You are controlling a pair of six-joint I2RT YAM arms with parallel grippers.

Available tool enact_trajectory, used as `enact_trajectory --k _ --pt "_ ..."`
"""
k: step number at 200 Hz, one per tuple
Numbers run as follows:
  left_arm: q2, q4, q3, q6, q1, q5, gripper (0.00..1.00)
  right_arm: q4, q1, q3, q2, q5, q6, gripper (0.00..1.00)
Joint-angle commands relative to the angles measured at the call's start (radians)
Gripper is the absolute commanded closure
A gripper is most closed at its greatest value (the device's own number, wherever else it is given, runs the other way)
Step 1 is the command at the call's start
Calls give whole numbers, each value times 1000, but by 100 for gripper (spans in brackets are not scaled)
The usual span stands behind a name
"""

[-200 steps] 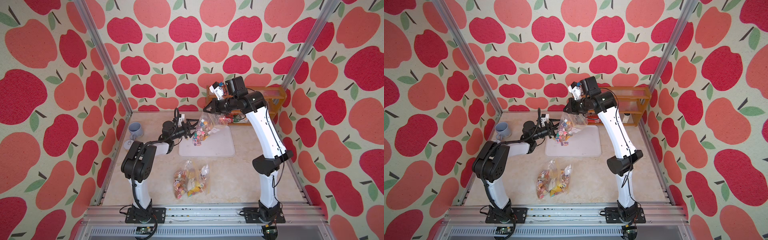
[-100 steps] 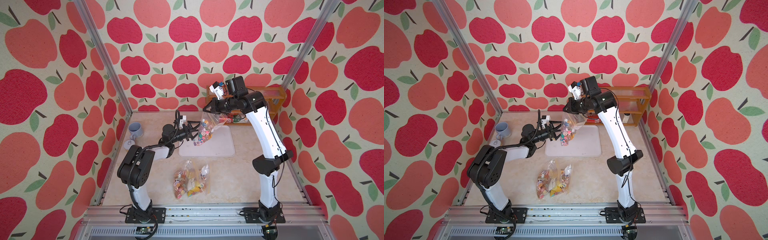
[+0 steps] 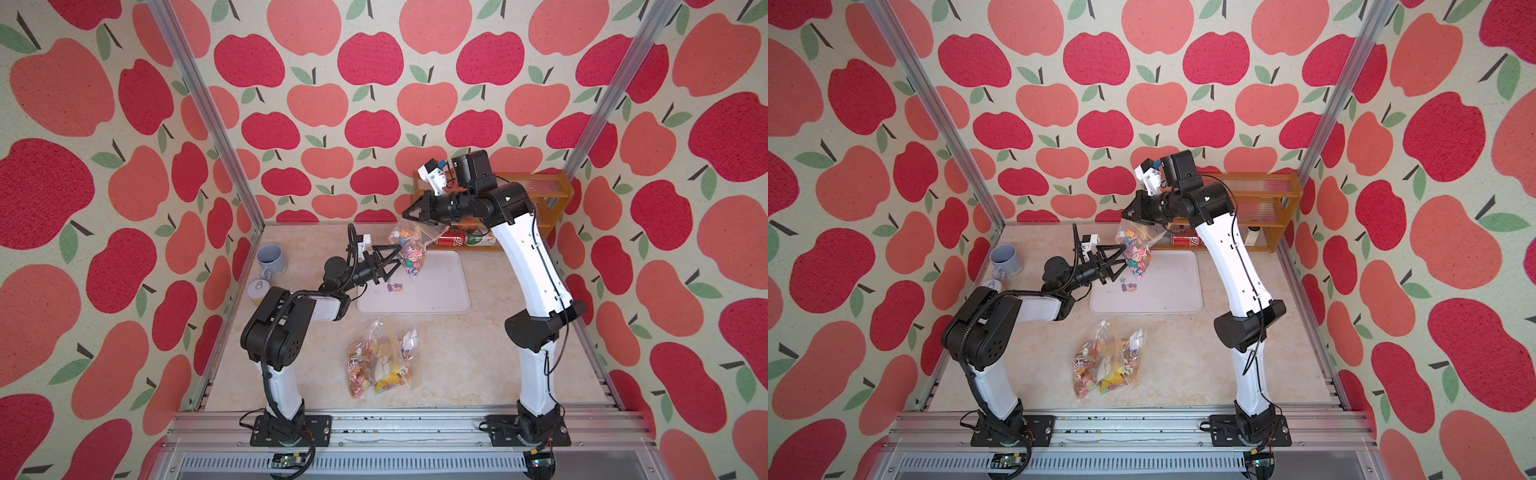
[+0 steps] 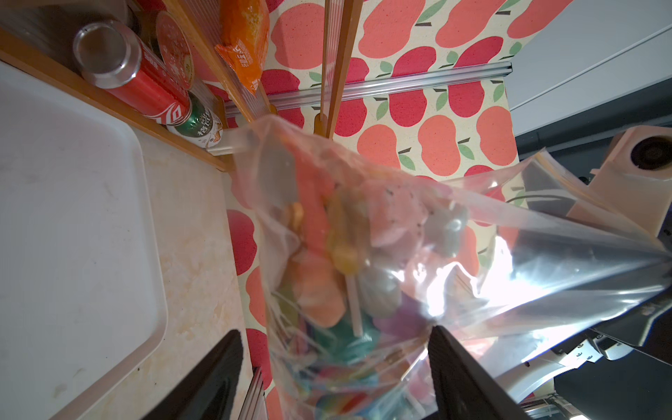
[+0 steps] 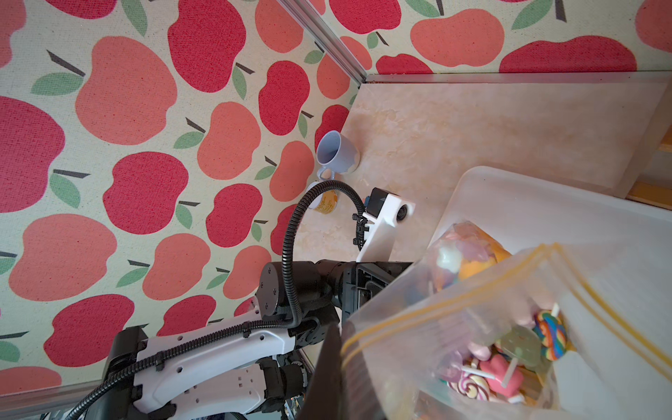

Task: Pour candies out of the ziploc bag
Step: Adjust the ziploc bag.

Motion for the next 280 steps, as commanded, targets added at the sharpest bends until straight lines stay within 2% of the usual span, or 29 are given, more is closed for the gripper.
enact_trajectory --k 1,46,127,188,219,235,244,247,254,259,265,270,280 --pt "18 75 22 -14 -26 -12 27 107 13 28 -35 -46 23 100" --pt "31 89 19 -16 -30 -42 41 121 17 28 -32 -62 36 100" --pt "46 89 99 3 -60 -77 45 117 29 26 -48 -74 43 100" --pt "42 89 122 10 -65 -112 60 158 27 29 -67 -87 75 100" --pt "32 90 124 17 -69 -120 76 182 25 64 -70 -110 100 100" --pt "20 89 112 19 -70 -135 79 197 24 67 -78 -117 112 100" --pt "11 89 109 23 -69 -140 76 206 24 67 -86 -120 119 100" --pt "9 89 107 23 -70 -140 71 209 25 67 -88 -120 120 100" --pt "4 89 105 23 -71 -139 55 215 25 67 -94 -120 124 100" --pt "1 89 101 21 -71 -140 34 220 25 67 -99 -120 128 100" --pt "-1 89 94 22 -72 -144 17 224 25 67 -102 -122 131 100" --pt "-4 89 89 27 -74 -148 11 230 24 68 -106 -123 133 100" --pt "-9 90 73 40 -80 -161 4 237 24 67 -111 -126 140 100"
